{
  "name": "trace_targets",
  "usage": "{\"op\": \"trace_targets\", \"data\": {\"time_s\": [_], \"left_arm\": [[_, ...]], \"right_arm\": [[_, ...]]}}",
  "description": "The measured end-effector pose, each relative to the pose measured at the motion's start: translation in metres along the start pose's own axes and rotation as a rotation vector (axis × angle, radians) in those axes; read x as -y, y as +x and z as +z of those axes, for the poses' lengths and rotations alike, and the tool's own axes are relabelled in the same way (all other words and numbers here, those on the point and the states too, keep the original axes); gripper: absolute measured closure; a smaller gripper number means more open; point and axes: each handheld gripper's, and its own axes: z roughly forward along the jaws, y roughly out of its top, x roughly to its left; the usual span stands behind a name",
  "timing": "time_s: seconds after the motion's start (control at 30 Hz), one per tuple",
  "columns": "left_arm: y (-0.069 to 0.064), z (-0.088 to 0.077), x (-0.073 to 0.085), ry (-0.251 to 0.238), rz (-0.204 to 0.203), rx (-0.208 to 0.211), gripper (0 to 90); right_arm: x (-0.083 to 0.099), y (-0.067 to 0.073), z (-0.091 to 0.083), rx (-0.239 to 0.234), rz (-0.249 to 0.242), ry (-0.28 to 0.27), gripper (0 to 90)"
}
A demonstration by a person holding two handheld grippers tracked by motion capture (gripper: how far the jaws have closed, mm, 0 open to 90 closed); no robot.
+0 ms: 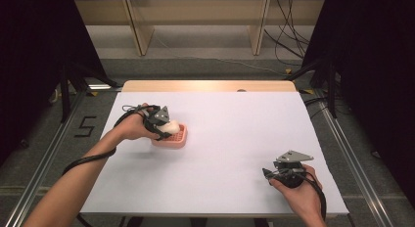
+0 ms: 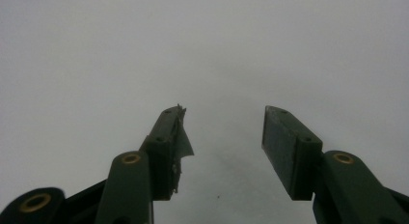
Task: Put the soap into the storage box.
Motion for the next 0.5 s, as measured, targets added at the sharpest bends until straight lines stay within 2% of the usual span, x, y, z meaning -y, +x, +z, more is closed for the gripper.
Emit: {"op": "trace_targets", "data": {"time_s": [0.17, 0.3, 0.4, 0.5], "left_arm": [[0.0001, 0.0024, -0.0012, 0.009, -0.006, 0.001, 49.3], [0.001, 0.0042, -0.0016, 0.019, 0.005, 0.0, 49.2], [0.0006, 0.0058, -0.0011, 0.017, 0.004, -0.008, 49.2], [0.0008, 0.008, -0.0004, 0.032, 0.002, -0.008, 49.2]], "right_arm": [[0.0, 0.0006, 0.0, -0.003, 0.004, 0.003, 50.6], [-0.0001, -0.0003, 0.0003, 0.001, -0.005, -0.002, 50.6], [0.0002, 0.0018, 0.0, -0.004, 0.02, 0.007, 50.6], [0.0, 0.0005, 0.0001, -0.002, 0.004, 0.003, 50.6]]}}
